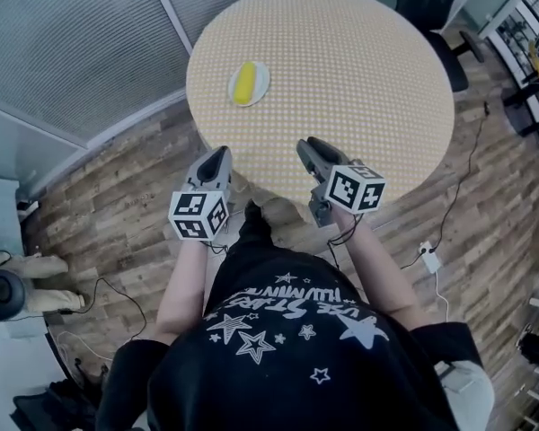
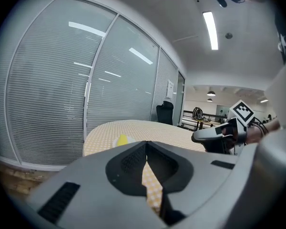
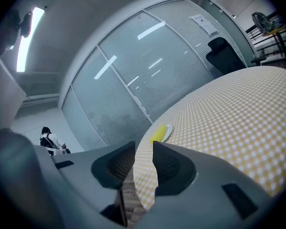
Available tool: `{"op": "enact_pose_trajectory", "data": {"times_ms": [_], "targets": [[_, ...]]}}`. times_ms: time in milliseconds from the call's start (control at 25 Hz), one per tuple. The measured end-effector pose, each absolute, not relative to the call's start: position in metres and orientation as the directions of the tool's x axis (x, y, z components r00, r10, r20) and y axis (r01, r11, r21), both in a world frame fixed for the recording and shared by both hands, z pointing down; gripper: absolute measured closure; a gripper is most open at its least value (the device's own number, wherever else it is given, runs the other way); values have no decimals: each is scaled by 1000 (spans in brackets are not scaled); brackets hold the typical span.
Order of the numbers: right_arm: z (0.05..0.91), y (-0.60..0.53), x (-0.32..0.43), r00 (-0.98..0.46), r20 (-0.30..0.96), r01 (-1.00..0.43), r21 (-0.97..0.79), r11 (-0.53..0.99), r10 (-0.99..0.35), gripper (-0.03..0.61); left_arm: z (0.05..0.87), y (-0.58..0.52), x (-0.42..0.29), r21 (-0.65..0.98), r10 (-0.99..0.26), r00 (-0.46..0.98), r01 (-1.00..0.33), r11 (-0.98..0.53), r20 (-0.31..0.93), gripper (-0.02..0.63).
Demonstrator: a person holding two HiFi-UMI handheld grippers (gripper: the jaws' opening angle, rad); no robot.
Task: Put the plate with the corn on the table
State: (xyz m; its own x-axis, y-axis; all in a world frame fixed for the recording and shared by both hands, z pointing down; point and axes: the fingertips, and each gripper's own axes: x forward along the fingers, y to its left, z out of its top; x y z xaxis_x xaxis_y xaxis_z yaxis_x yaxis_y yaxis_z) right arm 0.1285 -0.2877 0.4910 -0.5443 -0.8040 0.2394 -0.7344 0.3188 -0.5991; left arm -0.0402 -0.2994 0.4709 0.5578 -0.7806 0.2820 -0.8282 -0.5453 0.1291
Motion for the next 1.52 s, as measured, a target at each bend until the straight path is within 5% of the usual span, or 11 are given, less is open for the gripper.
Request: {"op": "enact_pose_trajectory", "data": {"times_ms": [400,1000,1520], "targets": [[494,-220,146,-570,225,-754,-526,394,-791,513,465,-228,-25,130,-778,551,-832,-539,301,606],[509,-162,163,-513,279,-822,-431,372,-812,515,480,-199,9,145,-715,626,-775,-615,312,606],[486,-100,114,-456,309,-879,-304,368,-834,526,462,-117,-45,158,-722,636,-769,-619,273,606]]}}
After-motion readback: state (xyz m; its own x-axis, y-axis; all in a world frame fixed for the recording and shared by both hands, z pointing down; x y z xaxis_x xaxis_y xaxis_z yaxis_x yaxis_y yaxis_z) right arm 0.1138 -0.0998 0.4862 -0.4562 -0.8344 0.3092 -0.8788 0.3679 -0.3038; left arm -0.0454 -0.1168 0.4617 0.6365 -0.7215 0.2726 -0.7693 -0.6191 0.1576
